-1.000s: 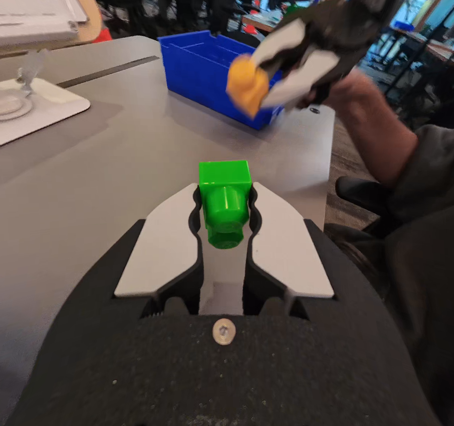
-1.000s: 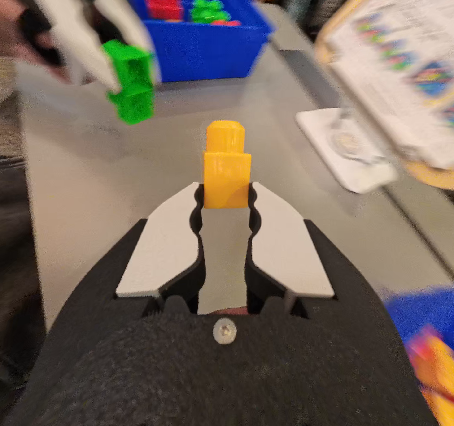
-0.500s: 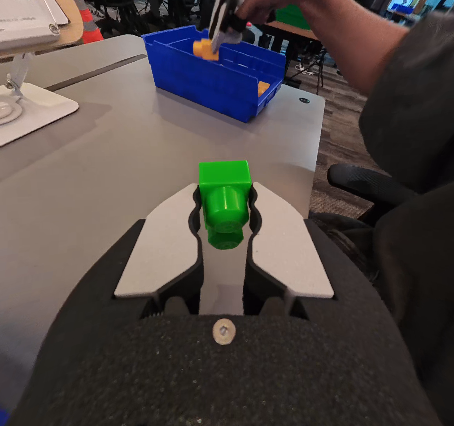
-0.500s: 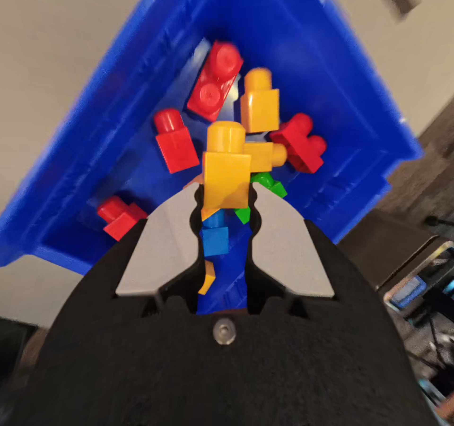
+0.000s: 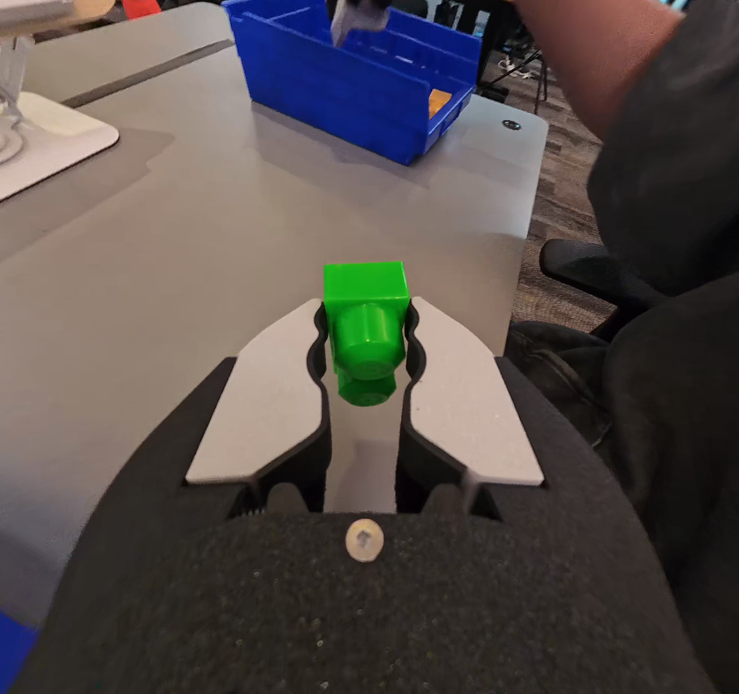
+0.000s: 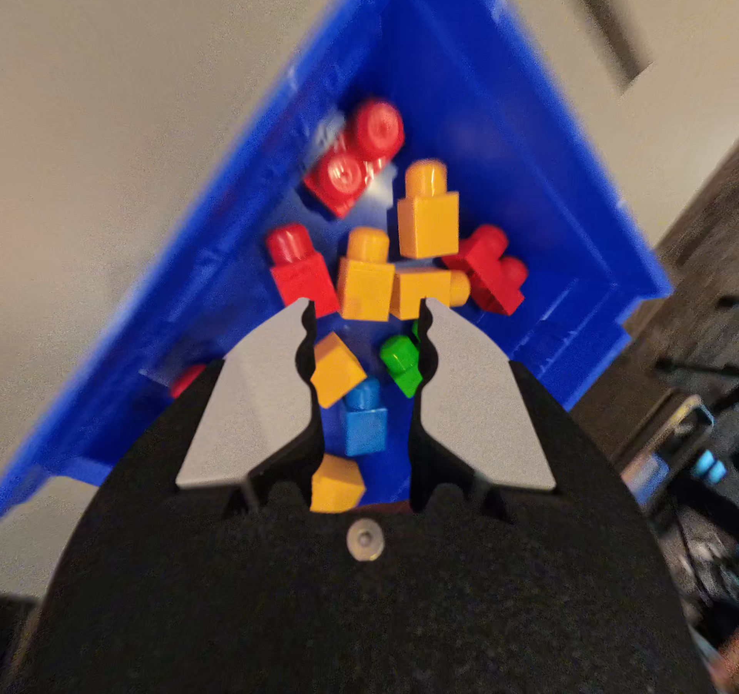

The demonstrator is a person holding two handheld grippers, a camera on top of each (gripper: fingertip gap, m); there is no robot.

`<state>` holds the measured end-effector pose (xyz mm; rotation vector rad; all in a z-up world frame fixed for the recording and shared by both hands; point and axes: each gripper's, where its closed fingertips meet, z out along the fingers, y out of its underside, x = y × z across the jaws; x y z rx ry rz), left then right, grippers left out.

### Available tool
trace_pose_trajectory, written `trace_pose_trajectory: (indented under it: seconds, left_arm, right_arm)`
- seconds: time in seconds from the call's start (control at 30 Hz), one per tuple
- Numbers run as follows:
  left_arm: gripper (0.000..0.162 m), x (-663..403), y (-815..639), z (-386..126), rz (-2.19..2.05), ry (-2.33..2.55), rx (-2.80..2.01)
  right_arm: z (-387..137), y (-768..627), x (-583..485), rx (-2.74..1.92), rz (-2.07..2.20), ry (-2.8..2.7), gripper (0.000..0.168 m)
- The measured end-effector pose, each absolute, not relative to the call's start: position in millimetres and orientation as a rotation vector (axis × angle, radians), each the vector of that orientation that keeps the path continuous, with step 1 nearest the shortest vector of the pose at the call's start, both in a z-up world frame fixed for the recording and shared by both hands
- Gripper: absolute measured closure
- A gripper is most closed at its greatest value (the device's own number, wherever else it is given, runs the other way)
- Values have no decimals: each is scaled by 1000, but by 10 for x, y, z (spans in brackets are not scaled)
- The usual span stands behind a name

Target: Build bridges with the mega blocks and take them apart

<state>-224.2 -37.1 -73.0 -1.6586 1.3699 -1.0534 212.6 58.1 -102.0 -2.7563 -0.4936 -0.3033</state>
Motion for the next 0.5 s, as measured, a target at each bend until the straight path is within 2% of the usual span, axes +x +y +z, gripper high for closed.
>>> trace_pose_trajectory:
  seconds: [0.1, 0.2, 0.3, 0.5]
  left_arm:
    - [126, -2262, -306, -825, -1011, 1364, -1724]
    - [126, -2204, -402, -911, -1074, 1406, -1755]
    - [126, -2138, -474, -981, -1113, 1426, -1789]
    - [126, -2011, -345, -1017, -912, 1550, -1905]
  right_arm:
    - [-396, 443, 1475, -2293, -167, -361, 123]
    - [-122, -17, 408, -1871, 203, -236, 126]
    - [-397, -564, -570, -1697, 496, -261, 133]
    - [-810, -795, -1154, -1761, 366, -455, 127]
